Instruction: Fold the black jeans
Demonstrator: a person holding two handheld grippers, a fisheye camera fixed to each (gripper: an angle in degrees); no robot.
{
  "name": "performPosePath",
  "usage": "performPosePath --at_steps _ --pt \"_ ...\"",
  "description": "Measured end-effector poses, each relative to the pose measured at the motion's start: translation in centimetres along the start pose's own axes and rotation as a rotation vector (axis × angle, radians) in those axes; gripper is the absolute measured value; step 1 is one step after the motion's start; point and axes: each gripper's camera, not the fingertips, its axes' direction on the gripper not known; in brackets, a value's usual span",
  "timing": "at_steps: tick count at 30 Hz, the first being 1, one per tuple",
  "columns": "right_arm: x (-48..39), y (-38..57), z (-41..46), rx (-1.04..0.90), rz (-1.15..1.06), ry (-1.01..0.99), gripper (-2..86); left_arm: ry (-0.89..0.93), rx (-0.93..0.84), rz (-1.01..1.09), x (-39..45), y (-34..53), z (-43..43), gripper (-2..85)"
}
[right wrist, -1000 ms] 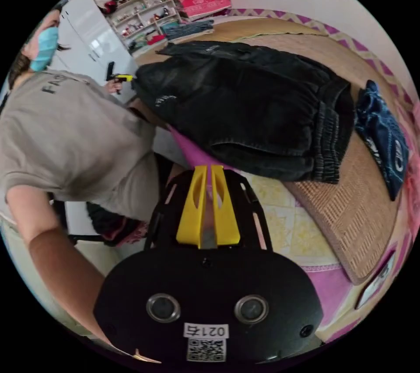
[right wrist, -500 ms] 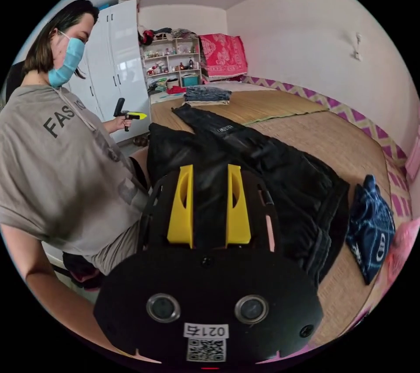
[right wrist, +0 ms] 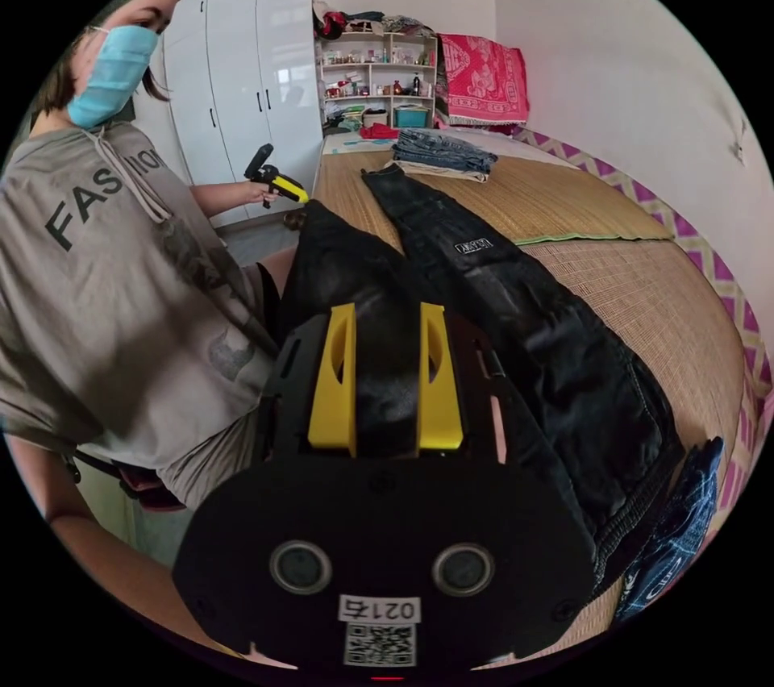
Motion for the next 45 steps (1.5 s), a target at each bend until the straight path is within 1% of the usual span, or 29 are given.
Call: performPosePath --at_steps 2,5,8,11,13,14,15,16,17,18,19,21,24,25,26,27,28,30,31,34,36,37,38,39,40,43,44,45 --pt "-0.4 0.2 0.9 -0.013 -0.003 0.017 11.4 0.054 0.027 0.014 -0.4 0.1 -1.9 -0.9" --pt "-0.7 -0.1 3.0 -0.046 -0.020 0.034 11.3 0.087 0.003 0.060 -0.7 -1.7 -4.1 -0.9" --pt "0.3 -1.4 5.3 -0.050 -0.037 0.053 11.3 0.049 -0.041 0.130 -1.0 -5.5 -4.3 -0.9" --pt "3.3 -4.3 8.9 -0.062 -0.038 0.108 11.8 0.019 -0.074 0.182 -2.7 -10.2 -2.6 -1.0" --pt "6.1 -6.7 11.7 -0.067 -0.038 0.122 11.9 0.039 -0.139 0.188 -4.7 -12.4 0.4 -1.0" --pt "8.1 -8.4 13.9 -0.085 -0.038 0.137 11.7 0.071 -0.233 0.185 -6.3 -13.0 3.9 -1.0" --pt "10.4 -10.1 16.6 -0.117 -0.036 0.143 11.4 0.119 -0.352 0.158 -8.0 -12.6 8.5 -1.0" --pt "11.6 -10.9 18.0 -0.132 -0.031 0.143 11.3 0.146 -0.408 0.140 -8.8 -12.0 11.0 -1.0" --pt "13.9 -12.3 21.1 -0.172 -0.024 0.154 11.2 0.192 -0.492 0.109 -9.9 -10.5 15.4 -1.0" --pt "16.1 -13.5 24.4 -0.213 -0.013 0.161 11.2 0.227 -0.537 0.085 -10.5 -8.9 18.9 -1.0" --pt "17.2 -13.9 26.0 -0.231 -0.007 0.161 11.1 0.241 -0.542 0.070 -10.7 -8.1 20.1 -1.0" --pt "21.0 -15.4 31.8 -0.297 0.020 0.131 11.1 0.274 -0.467 0.022 -11.8 -6.1 21.6 -1.0" --pt "24.5 -16.8 37.1 -0.304 0.034 0.069 10.1 0.323 -0.417 -0.035 -12.9 -3.3 23.1 -1.0" --pt "25.1 -16.9 38.1 -0.314 0.036 0.056 8.4 0.336 -0.413 -0.044 -13.2 -2.8 23.4 -1.0" --pt "26.0 -17.0 40.2 -0.358 0.030 -0.009 5.2 0.362 -0.409 -0.066 -13.7 -1.9 24.1 -1.0" --pt "26.2 -16.9 42.7 -0.441 0.004 -0.106 2.4 0.384 -0.414 -0.082 -14.1 -1.2 24.9 -1.0" --pt "26.2 -17.0 43.2 -0.445 -0.011 -0.102 1.0 0.394 -0.419 -0.086 -14.3 -1.0 25.3 -1.0" --pt "25.2 -17.7 44.5 -0.478 -0.131 -0.116 -0.2 0.433 -0.441 -0.086 -15.0 -0.4 26.9 -0.9" --pt "25.0 -17.9 44.8 -0.487 -0.155 -0.116 -0.3 0.441 -0.444 -0.086 -15.2 -0.3 27.3 -0.9" --pt "24.9 -19.2 46.4 -0.513 -0.194 -0.059 -0.5 0.423 -0.455 -0.107 -17.0 0.0 29.3 -0.9" --pt "26.1 -20.2 47.5 -0.532 -0.170 0.074 -0.2 0.358 -0.475 -0.162 -19.2 0.3 30.9 -1.0" --pt "26.7 -20.4 47.7 -0.537 -0.154 0.112 -0.1 0.333 -0.470 -0.166 -19.6 0.4 31.0 -1.0" --pt "27.8 -20.8 47.8 -0.538 -0.118 0.198 0.2 0.290 -0.463 -0.170 -20.4 0.7 31.2 -1.0" --pt "28.9 -20.9 47.9 -0.541 -0.084 0.252 0.8 0.283 -0.454 -0.177 -21.0 1.2 31.3 -1.0" --pt "29.3 -20.9 47.9 -0.545 -0.070 0.256 1.2 0.293 -0.446 -0.172 -21.1 1.5 31.2 -1.0" --pt "30.6 -20.8 47.4 -0.541 0.011 0.163 4.8 0.301 -0.320 -0.132 -21.4 3.1 28.5 -1.0" --pt "30.5 -21.1 46.3 -0.529 0.020 0.149 6.1 0.302 -0.214 -0.163 -22.0 3.9 26.8 -1.0" --pt "30.2 -21.4 44.2 -0.462 0.042 0.162 7.5 0.316 -0.105 -0.211 -22.9 4.7 25.4 -1.0"
